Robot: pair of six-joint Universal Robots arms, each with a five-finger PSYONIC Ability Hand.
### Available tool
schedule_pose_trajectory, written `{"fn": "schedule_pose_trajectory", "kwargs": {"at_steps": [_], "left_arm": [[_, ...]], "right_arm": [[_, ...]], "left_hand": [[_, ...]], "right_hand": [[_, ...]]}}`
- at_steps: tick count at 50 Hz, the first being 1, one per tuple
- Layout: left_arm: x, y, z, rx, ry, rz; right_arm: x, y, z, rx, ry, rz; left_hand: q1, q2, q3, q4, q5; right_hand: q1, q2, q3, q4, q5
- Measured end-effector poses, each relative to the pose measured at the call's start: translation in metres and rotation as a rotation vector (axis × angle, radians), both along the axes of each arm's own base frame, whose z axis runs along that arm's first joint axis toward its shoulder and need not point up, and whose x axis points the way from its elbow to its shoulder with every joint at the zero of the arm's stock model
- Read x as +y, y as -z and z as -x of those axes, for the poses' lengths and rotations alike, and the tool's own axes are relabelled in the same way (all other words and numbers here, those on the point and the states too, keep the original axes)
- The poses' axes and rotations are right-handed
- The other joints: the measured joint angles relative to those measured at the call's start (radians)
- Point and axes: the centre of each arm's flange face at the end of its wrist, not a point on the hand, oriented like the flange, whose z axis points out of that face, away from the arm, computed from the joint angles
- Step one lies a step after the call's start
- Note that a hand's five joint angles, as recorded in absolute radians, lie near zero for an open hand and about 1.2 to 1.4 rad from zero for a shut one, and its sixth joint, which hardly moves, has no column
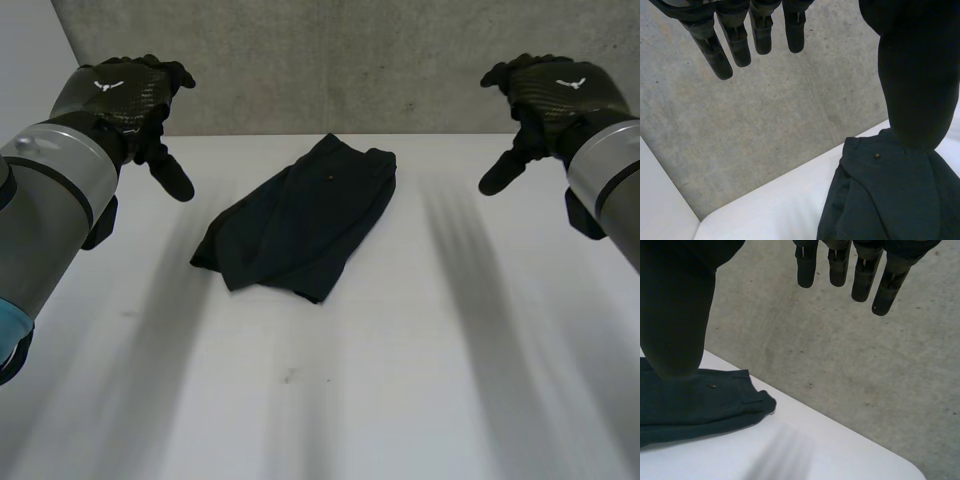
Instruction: Fold the shorts.
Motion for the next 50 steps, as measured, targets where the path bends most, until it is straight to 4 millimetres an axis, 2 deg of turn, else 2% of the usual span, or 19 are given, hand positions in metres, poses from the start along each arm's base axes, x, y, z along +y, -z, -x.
{"fn": "schedule_pose_trajectory", "kwargs": {"at_steps": [13,16,18,23,24,28,32,39,41,43,44,46,47,50], "left_arm": [[-0.004,0.01,0.002,0.003,0.01,-0.005],[-0.013,0.025,0.009,-0.005,0.032,-0.006],[-0.02,0.039,0.015,-0.018,0.053,-0.017],[-0.041,0.099,0.034,-0.113,0.143,-0.086],[-0.042,0.104,0.036,-0.123,0.15,-0.091],[-0.059,0.149,0.049,-0.232,0.198,-0.086],[-0.074,0.177,0.058,-0.314,0.217,-0.046],[-0.094,0.213,0.067,-0.386,0.222,-0.024],[-0.099,0.22,0.069,-0.396,0.22,-0.024],[-0.103,0.224,0.071,-0.402,0.218,-0.02],[-0.105,0.225,0.072,-0.405,0.217,-0.018],[-0.107,0.227,0.073,-0.409,0.217,-0.013],[-0.107,0.226,0.074,-0.411,0.217,-0.009],[-0.106,0.224,0.078,-0.417,0.222,-0.002]], "right_arm": [[-0.001,0.007,-0.004,0.0,-0.02,0.03],[-0.002,0.009,-0.004,0.026,-0.022,0.044],[-0.002,0.011,-0.004,0.049,-0.024,0.048],[-0.002,0.023,-0.005,0.133,-0.03,0.041],[-0.003,0.025,-0.005,0.142,-0.031,0.038],[-0.005,0.035,-0.007,0.177,-0.036,0.02],[-0.006,0.04,-0.007,0.187,-0.038,0.008],[-0.009,0.048,-0.008,0.193,-0.038,-0.01],[-0.01,0.051,-0.008,0.194,-0.038,-0.014],[-0.011,0.053,-0.008,0.195,-0.039,-0.017],[-0.011,0.054,-0.009,0.196,-0.039,-0.017],[-0.012,0.055,-0.009,0.196,-0.039,-0.018],[-0.012,0.056,-0.009,0.197,-0.039,-0.018],[-0.013,0.057,-0.009,0.198,-0.039,-0.017]], "left_hand": [[0.0,-0.004,-0.006,-0.006,0.0],[0.0,-0.004,-0.006,-0.006,0.0],[0.0,-0.004,-0.006,-0.006,0.0],[0.0,-0.004,-0.006,-0.006,0.0],[0.0,-0.004,-0.006,-0.006,0.0],[0.0,-0.004,-0.006,-0.005,0.0],[0.0,-0.002,-0.006,-0.003,0.0],[0.003,0.015,0.001,0.01,0.007],[0.087,0.097,0.08,0.096,0.09],[0.449,0.43,0.414,0.43,0.416],[0.554,0.515,0.499,0.514,0.498],[0.554,0.515,0.499,0.514,0.498],[0.922,0.897,0.879,0.897,0.875],[0.929,0.976,0.954,0.975,0.915]], "right_hand": [[0.0,0.0,0.0,0.0,0.0],[0.0,0.0,0.0,0.0,0.0],[0.0,0.0,0.0,0.0,0.0],[0.0,0.0,0.0,0.0,0.0],[0.0,0.0,0.0,0.0,0.0],[0.0,0.0,0.0,0.0,0.0],[0.0,0.0,0.0,0.0,0.0],[0.0,0.0,0.0,0.0,0.0],[0.0,0.0,0.0,0.0,0.0],[0.0,0.0,0.0,0.0,0.0],[0.0,0.0,0.0,0.0,0.0],[0.0,0.0,0.0,0.0,0.0],[0.0,0.0,0.0,0.0,0.0],[0.0,0.0,0.0,0.0,0.0]]}}
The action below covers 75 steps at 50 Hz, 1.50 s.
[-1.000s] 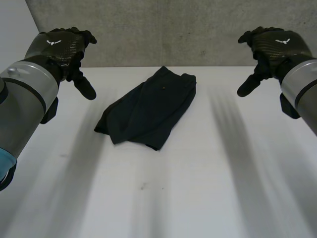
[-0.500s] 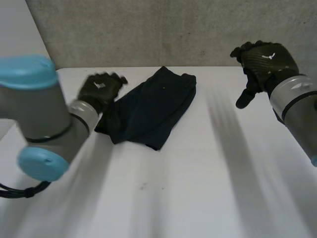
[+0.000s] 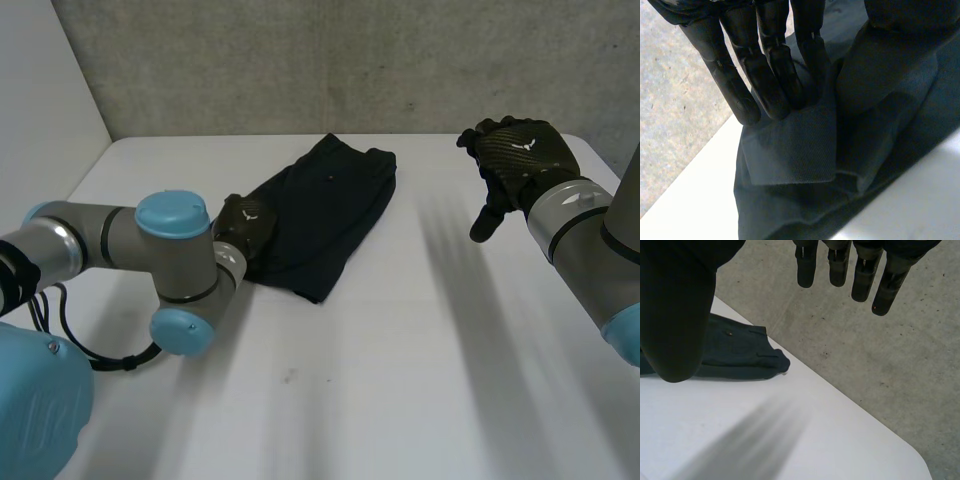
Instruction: Fold the shorts.
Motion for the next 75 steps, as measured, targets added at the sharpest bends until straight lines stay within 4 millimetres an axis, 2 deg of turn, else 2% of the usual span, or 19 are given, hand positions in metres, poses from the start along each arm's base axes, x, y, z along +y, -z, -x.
{"fn": "schedule_pose_trajectory", "kwargs": {"at_steps": [4,7,9,10,11,12,13,14,17,19,24,31,32,37,43,48,57,69,75], "left_arm": [[0.013,-0.026,0.007,0.011,0.013,0.034],[0.033,-0.072,0.011,0.051,0.024,0.099],[0.035,-0.079,0.011,0.058,0.025,0.11],[0.057,-0.13,0.009,0.114,0.036,0.192],[0.057,-0.13,0.009,0.114,0.036,0.192],[0.073,-0.166,0.005,0.159,0.045,0.255],[0.079,-0.179,0.003,0.176,0.049,0.278],[0.091,-0.201,-0.001,0.207,0.056,0.321],[0.113,-0.238,-0.008,0.262,0.071,0.396],[0.134,-0.27,-0.016,0.313,0.087,0.463],[0.16,-0.301,-0.027,0.367,0.107,0.532],[0.172,-0.304,-0.032,0.371,0.114,0.534],[0.173,-0.3,-0.032,0.367,0.115,0.524],[0.178,-0.292,-0.03,0.359,0.123,0.498],[0.185,-0.289,-0.026,0.362,0.126,0.481],[0.192,-0.286,-0.024,0.359,0.136,0.464],[0.202,-0.282,-0.026,0.351,0.152,0.442],[0.205,-0.281,-0.029,0.342,0.152,0.443],[0.205,-0.285,-0.029,0.349,0.152,0.456]], "right_arm": [[-0.001,0.0,0.0,0.0,0.001,0.002],[-0.001,0.0,0.0,-0.001,-0.002,0.005],[-0.002,-0.001,0.0,-0.002,-0.002,0.005],[-0.003,0.0,0.0,-0.003,-0.009,0.005],[-0.003,0.0,0.0,-0.003,-0.009,0.005],[-0.005,0.001,0.0,-0.004,-0.014,0.001],[-0.005,0.001,0.0,-0.004,-0.015,0.0],[-0.007,0.004,0.0,-0.004,-0.023,-0.007],[-0.01,0.008,0.0,-0.006,-0.037,-0.022],[-0.012,0.013,-0.002,-0.011,-0.06,-0.039],[-0.013,0.021,-0.007,-0.064,-0.101,-0.073],[-0.014,0.025,-0.015,-0.263,-0.105,-0.141],[-0.009,0.029,-0.022,-0.355,-0.109,-0.194],[0.011,0.052,-0.048,-0.521,-0.137,-0.358],[0.027,0.083,-0.073,-0.529,-0.174,-0.442],[0.022,0.096,-0.084,-0.494,-0.181,-0.377],[0.007,0.088,-0.09,-0.469,-0.183,-0.255],[0.011,0.057,-0.085,-0.398,-0.277,-0.211],[0.008,0.055,-0.081,-0.355,-0.33,-0.228]], "left_hand": [[0.0,0.005,0.006,0.003,0.0],[0.0,0.005,0.006,0.005,0.0],[0.0,0.005,0.006,0.005,0.0],[0.0,0.005,0.007,0.007,0.0],[0.0,0.005,0.007,0.007,0.0],[0.0,0.006,0.007,0.007,0.0],[0.0,0.006,0.008,0.007,0.0],[0.0,0.007,0.008,0.007,0.0],[0.0,0.007,0.008,0.007,0.0],[0.0,0.007,0.008,0.007,0.0],[0.0,0.007,0.008,0.008,0.0],[0.0,0.008,0.008,0.008,0.0],[0.0,0.008,0.009,0.008,0.0],[0.0,0.01,0.012,0.008,0.0],[0.0,0.01,0.012,0.008,0.0],[0.0,0.01,0.012,0.008,0.0],[0.0,0.01,0.012,0.008,0.0],[0.0,0.01,0.012,0.008,0.0],[0.0,0.01,0.012,0.008,0.0]], "right_hand": [[0.0,0.0,0.0,0.0,0.0],[0.0,0.0,0.0,0.0,0.0],[0.0,0.0,0.0,0.0,0.0],[0.0,0.0,0.0,0.0,0.0],[0.0,0.0,0.0,0.0,0.0],[0.0,0.0,0.0,0.0,0.0],[0.0,0.0,0.0,0.0,0.0],[0.0,0.0,0.0,0.0,0.0],[0.0,0.0,0.0,0.0,0.0],[0.0,0.0,0.0,0.0,0.0],[0.0,0.0,0.0,0.0,0.0],[0.0,0.0,0.0,0.0,0.0],[0.0,0.0,0.0,0.0,0.0],[0.0,0.0,0.0,0.0,0.0],[0.0,0.0,0.0,0.0,0.0],[0.0,0.0,0.0,0.0,-0.001],[0.0,0.0,0.0,0.0,-0.008],[0.0,0.0,0.0,0.0,-0.008],[0.0,0.0,0.0,0.0,-0.008]]}}
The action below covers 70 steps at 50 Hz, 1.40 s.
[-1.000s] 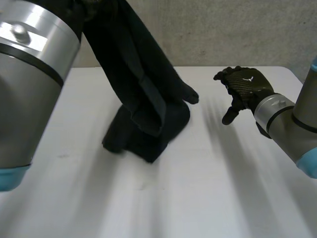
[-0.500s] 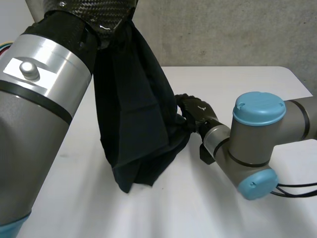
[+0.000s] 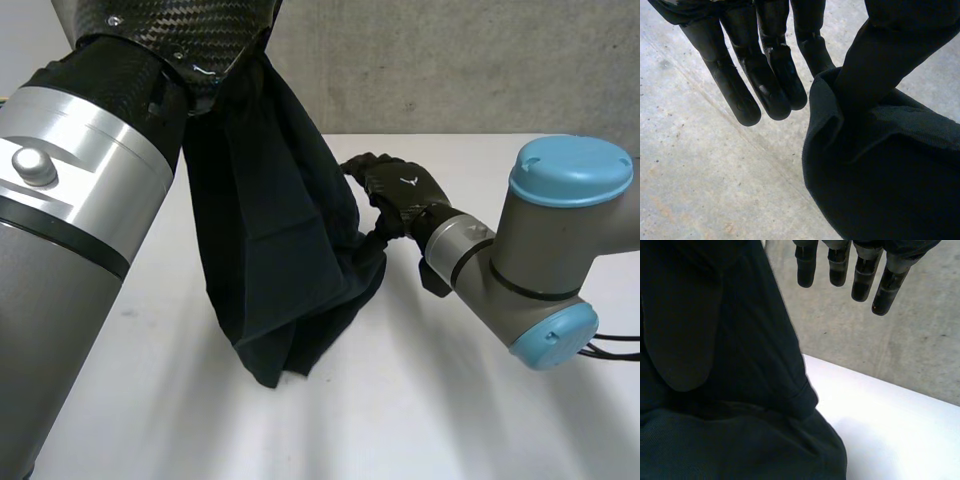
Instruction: Fold the shorts.
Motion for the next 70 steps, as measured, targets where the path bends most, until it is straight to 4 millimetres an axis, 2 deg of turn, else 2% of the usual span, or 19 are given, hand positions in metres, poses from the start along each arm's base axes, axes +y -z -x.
{"fn": "schedule_pose_trajectory", "kwargs": {"at_steps": [9,10,15,16,18,21,27,29,31,35,39,43,46,50,51,57,63,69,70], "left_arm": [[0.0,-0.004,0.0,0.012,0.0,0.007],[0.0,-0.003,0.0,0.013,0.0,0.006],[0.0,-0.002,-0.001,0.011,0.0,0.0],[0.001,-0.002,-0.001,0.012,0.0,0.0],[0.002,-0.003,-0.002,0.013,-0.001,0.001],[0.003,-0.005,-0.005,0.017,-0.004,0.005],[0.003,-0.011,-0.009,0.028,-0.013,0.021],[0.003,-0.013,-0.01,0.031,-0.016,0.026],[0.001,-0.017,-0.014,0.04,-0.031,0.04],[-0.014,-0.025,-0.026,0.055,-0.094,0.064],[-0.032,-0.041,-0.048,0.092,-0.188,0.107],[-0.034,-0.062,-0.065,0.151,-0.235,0.157],[-0.022,-0.086,-0.078,0.232,-0.235,0.211],[-0.003,-0.104,-0.089,0.303,-0.213,0.254],[0.009,-0.112,-0.095,0.337,-0.198,0.274],[0.043,-0.126,-0.111,0.401,-0.161,0.324],[0.059,-0.133,-0.12,0.425,-0.153,0.362],[0.048,-0.128,-0.115,0.404,-0.161,0.342],[0.029,-0.116,-0.105,0.368,-0.169,0.295]], "right_arm": [[-0.009,0.027,-0.009,-0.007,-0.029,-0.071],[-0.011,0.032,-0.012,-0.014,-0.027,-0.081],[-0.021,0.037,-0.023,-0.049,-0.002,-0.068],[-0.025,0.035,-0.025,-0.064,0.012,-0.049],[-0.029,0.03,-0.027,-0.082,0.023,-0.022],[-0.037,0.013,-0.028,-0.122,0.042,0.044],[-0.049,-0.038,-0.011,-0.181,0.051,0.186],[-0.049,-0.045,-0.007,-0.182,0.048,0.209],[-0.046,-0.074,0.007,-0.167,0.033,0.302],[-0.038,-0.11,0.024,-0.124,0.032,0.429],[-0.007,-0.176,0.053,-0.044,0.072,0.634],[0.022,-0.227,0.077,-0.02,0.126,0.758],[0.05,-0.266,0.096,-0.024,0.169,0.847],[0.073,-0.289,0.108,-0.034,0.196,0.899],[0.085,-0.299,0.115,-0.039,0.208,0.92],[0.113,-0.312,0.126,-0.048,0.224,0.945],[0.133,-0.316,0.131,-0.049,0.225,0.947],[0.131,-0.308,0.13,-0.032,0.22,0.903],[0.12,-0.298,0.127,-0.013,0.217,0.854]], "left_hand": [[0.0,0.0,0.0,0.0,0.0],[0.0,0.0,0.0,0.0,0.0],[0.0,0.0,0.0,0.0,0.0],[0.0,0.0,0.0,0.0,0.0],[0.0,0.0,0.0,0.0,0.0],[0.0,0.0,0.0,0.0,0.0],[0.0,0.0,0.0,0.0,0.0],[0.0,0.0,0.0,0.0,0.0],[0.0,0.0,0.0,0.0,0.0],[0.0,0.0,0.0,0.0,0.0],[0.0,0.001,0.001,0.0,0.0],[0.0,0.001,0.001,0.0,0.0],[0.0,0.001,0.001,0.0,0.0],[0.0,0.001,0.001,0.0,0.0],[0.0,0.001,0.001,0.0,0.0],[0.0,0.001,0.001,0.001,0.0],[0.0,0.001,0.001,0.004,0.0],[0.0,0.001,0.001,0.004,0.0],[0.0,0.001,0.001,0.004,0.0]], "right_hand": [[0.043,0.074,0.083,0.025,0.036],[0.137,0.182,0.193,0.125,0.118],[0.322,0.398,0.405,0.33,0.288],[0.516,0.614,0.614,0.554,0.501],[0.716,0.874,0.857,0.801,0.745],[0.805,0.989,0.986,0.942,0.901],[0.805,0.989,0.986,0.948,0.903],[0.805,0.989,0.986,0.948,0.903],[0.805,0.989,0.994,0.948,0.903],[0.805,0.989,0.994,0.948,0.903],[0.811,0.989,0.994,0.948,0.903],[0.817,0.989,0.994,0.949,0.903],[0.817,0.989,0.994,0.949,0.903],[0.817,0.989,0.994,0.949,0.903],[0.817,0.989,0.994,0.949,0.903],[0.817,0.989,0.994,0.949,0.903],[0.817,0.989,0.994,0.949,0.903],[0.817,0.989,0.994,0.949,0.903],[0.817,0.989,0.994,0.949,0.903]]}}
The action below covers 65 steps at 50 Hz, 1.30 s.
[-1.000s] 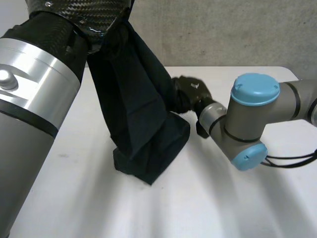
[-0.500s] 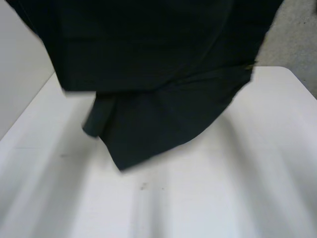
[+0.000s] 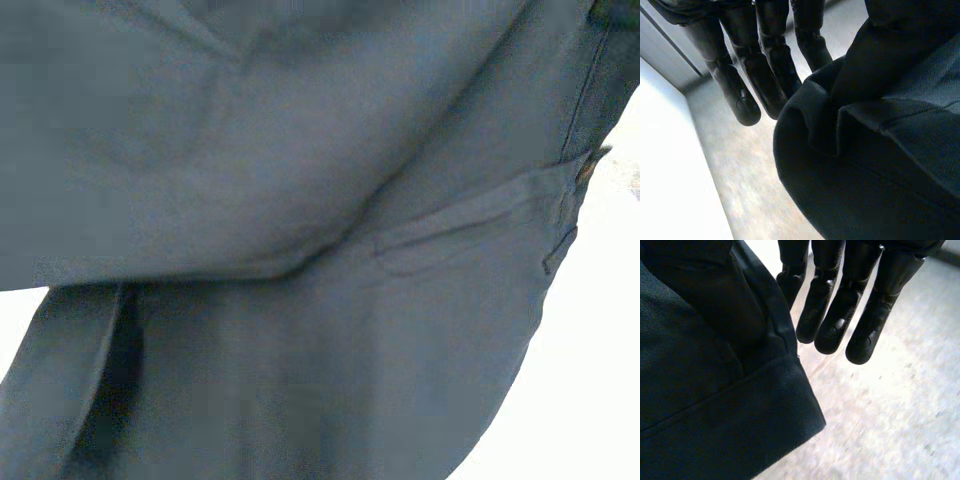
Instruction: Fold the shorts.
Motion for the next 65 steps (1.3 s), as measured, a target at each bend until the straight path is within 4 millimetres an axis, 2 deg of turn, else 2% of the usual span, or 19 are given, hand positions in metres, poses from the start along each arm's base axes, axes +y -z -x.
{"fn": "schedule_pose_trajectory", "kwargs": {"at_steps": [2,8,14,16,17,22,26,27,28,29,30,37,43,48,51,53,56,59,65], "left_arm": [[-0.019,0.013,0.01,-0.031,-0.002,-0.052],[-0.108,0.087,0.049,-0.156,-0.033,-0.28],[-0.189,0.159,0.068,-0.215,-0.082,-0.399],[-0.204,0.173,0.072,-0.221,-0.091,-0.41],[-0.225,0.191,0.077,-0.227,-0.105,-0.418],[-0.279,0.237,0.087,-0.251,-0.161,-0.416],[-0.302,0.263,0.089,-0.273,-0.192,-0.415],[-0.306,0.268,0.09,-0.279,-0.195,-0.415],[-0.307,0.271,0.09,-0.281,-0.196,-0.415],[-0.309,0.275,0.091,-0.284,-0.197,-0.414],[-0.309,0.279,0.092,-0.287,-0.196,-0.413],[-0.293,0.284,0.099,-0.296,-0.173,-0.411],[-0.253,0.272,0.097,-0.322,-0.143,-0.456],[-0.168,0.282,0.086,-0.427,-0.057,-0.719],[-0.127,0.292,0.082,-0.459,-0.003,-0.856],[-0.084,0.301,0.076,-0.474,0.052,-0.993],[-0.048,0.311,0.069,-0.475,0.093,-1.099],[-0.021,0.321,0.062,-0.48,0.118,-1.166],[-0.003,0.34,0.055,-0.497,0.114,-1.194]], "right_arm": [[-0.013,0.011,-0.003,0.012,0.002,-0.049],[-0.077,0.073,-0.029,0.081,-0.01,-0.274],[-0.129,0.142,-0.072,0.171,-0.019,-0.411],[-0.14,0.156,-0.08,0.191,-0.008,-0.417],[-0.156,0.173,-0.091,0.216,0.014,-0.411],[-0.205,0.226,-0.12,0.293,0.096,-0.296],[-0.233,0.259,-0.135,0.342,0.149,-0.167],[-0.237,0.265,-0.138,0.352,0.157,-0.145],[-0.239,0.269,-0.14,0.36,0.163,-0.127],[-0.242,0.275,-0.144,0.373,0.171,-0.102],[-0.244,0.28,-0.147,0.385,0.176,-0.084],[-0.236,0.279,-0.15,0.398,0.163,-0.108],[-0.208,0.261,-0.134,0.377,0.1,-0.274],[-0.156,0.272,-0.091,0.465,-0.008,-0.619],[-0.142,0.287,-0.077,0.504,-0.037,-0.729],[-0.13,0.305,-0.063,0.538,-0.057,-0.821],[-0.123,0.322,-0.052,0.564,-0.064,-0.868],[-0.118,0.342,-0.041,0.594,-0.059,-0.879],[-0.119,0.363,-0.036,0.615,-0.04,-0.834]], "left_hand": [[0.0,0.0,0.0,0.0,0.0],[0.0,0.0,0.0,0.0,0.0],[0.0,0.001,0.001,0.0,0.0],[0.0,0.001,0.001,0.0,0.0],[0.0,0.001,0.001,0.0,0.0],[0.0,0.001,0.002,0.0,0.0],[-0.066,-0.133,-0.11,-0.118,-0.049],[-0.313,-0.339,-0.33,-0.342,-0.267],[-0.558,-0.57,-0.537,-0.554,-0.48],[-0.558,-0.57,-0.537,-0.554,-0.48],[-0.922,-0.903,-0.877,-0.9,-0.825],[-0.973,-0.996,-0.978,-0.997,-0.917],[-0.97,-0.996,-0.978,-0.997,-0.917],[-0.826,-0.877,-0.873,-0.878,-0.814],[-0.79,-0.836,-0.831,-0.837,-0.772],[-0.784,-0.82,-0.812,-0.821,-0.752],[-0.784,-0.819,-0.812,-0.821,-0.752],[-0.784,-0.819,-0.812,-0.821,-0.752],[-0.784,-0.816,-0.809,-0.82,-0.752]], "right_hand": [[0.0,0.0,0.0,0.0,0.0],[0.0,0.0,0.0,0.0,0.0],[0.0,0.003,0.001,0.0,0.0],[0.0,0.003,0.002,0.0,0.0],[0.0,0.003,0.006,0.0,0.0],[-0.009,-0.009,-0.006,-0.005,-0.003],[-0.325,-0.343,-0.336,-0.344,-0.318],[-0.702,-0.795,-0.768,-0.775,-0.74],[-0.738,-0.838,-0.829,-0.838,-0.798],[-0.767,-0.888,-0.884,-0.893,-0.846],[-0.791,-0.951,-0.956,-0.951,-0.897],[-0.792,-0.955,-0.965,-0.953,-0.899],[-0.792,-0.955,-0.965,-0.953,-0.899],[-0.792,-0.955,-0.965,-0.953,-0.899],[-0.792,-0.955,-0.965,-0.953,-0.899],[-0.791,-0.953,-0.962,-0.952,-0.898],[-0.789,-0.952,-0.954,-0.95,-0.898],[-0.785,-0.929,-0.919,-0.941,-0.879],[-0.686,-0.827,-0.812,-0.829,-0.791]]}}
